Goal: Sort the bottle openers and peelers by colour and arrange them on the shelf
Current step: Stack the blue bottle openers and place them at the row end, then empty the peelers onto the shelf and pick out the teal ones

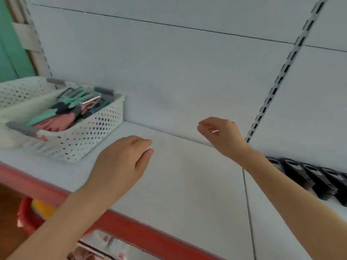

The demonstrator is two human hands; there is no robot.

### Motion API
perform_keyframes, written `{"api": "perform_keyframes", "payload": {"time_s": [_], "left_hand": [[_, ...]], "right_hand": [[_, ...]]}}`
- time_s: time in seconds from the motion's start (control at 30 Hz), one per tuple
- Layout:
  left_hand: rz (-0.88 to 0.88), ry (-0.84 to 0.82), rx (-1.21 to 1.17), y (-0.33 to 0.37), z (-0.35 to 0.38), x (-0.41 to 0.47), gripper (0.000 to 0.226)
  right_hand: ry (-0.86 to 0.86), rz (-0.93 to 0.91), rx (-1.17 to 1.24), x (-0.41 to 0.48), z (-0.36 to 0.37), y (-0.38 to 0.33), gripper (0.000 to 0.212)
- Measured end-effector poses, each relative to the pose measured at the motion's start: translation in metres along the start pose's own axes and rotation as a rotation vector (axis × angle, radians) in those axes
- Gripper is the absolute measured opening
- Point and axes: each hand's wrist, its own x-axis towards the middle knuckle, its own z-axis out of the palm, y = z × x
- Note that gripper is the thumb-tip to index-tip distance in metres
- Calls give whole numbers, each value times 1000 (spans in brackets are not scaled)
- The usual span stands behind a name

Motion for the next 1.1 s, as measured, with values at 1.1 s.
{"api": "perform_keyframes", "payload": {"time_s": [1.1], "left_hand": [[-865, 449, -447, -127, -49, -14, 45]], "right_hand": [[-433, -118, -85, 127, 149, -115, 72]]}}
